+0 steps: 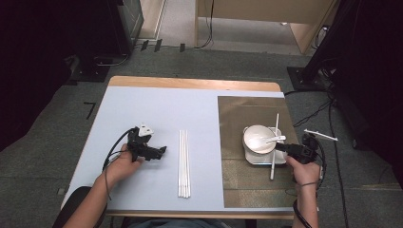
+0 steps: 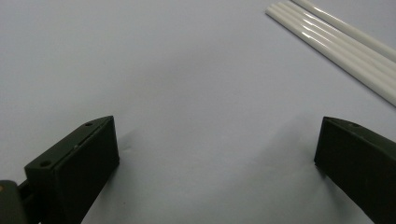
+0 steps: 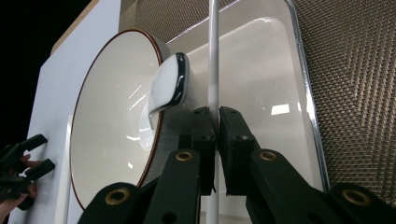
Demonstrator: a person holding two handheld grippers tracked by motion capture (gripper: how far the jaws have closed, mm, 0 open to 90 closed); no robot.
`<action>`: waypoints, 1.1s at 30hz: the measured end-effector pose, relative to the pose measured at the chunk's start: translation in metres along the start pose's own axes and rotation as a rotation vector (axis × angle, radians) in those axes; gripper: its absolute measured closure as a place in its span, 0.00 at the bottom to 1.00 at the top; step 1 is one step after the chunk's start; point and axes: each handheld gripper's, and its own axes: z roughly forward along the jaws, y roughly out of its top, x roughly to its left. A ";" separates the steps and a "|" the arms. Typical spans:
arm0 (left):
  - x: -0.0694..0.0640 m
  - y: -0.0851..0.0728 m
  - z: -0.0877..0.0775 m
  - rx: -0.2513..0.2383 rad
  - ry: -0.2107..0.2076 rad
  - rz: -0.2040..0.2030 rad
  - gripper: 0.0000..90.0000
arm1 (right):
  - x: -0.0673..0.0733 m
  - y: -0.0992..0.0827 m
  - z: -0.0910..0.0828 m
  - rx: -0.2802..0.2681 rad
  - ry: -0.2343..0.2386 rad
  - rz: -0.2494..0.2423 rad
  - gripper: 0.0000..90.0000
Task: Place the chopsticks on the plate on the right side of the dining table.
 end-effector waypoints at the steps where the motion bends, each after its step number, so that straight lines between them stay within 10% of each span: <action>1: 0.000 0.000 0.000 0.000 0.000 0.000 0.00 | 0.000 0.000 0.000 -0.002 0.000 -0.002 0.96; 33: 0.000 0.000 0.000 0.001 0.000 0.000 0.00 | -0.004 -0.002 0.008 0.002 -0.046 -0.047 0.95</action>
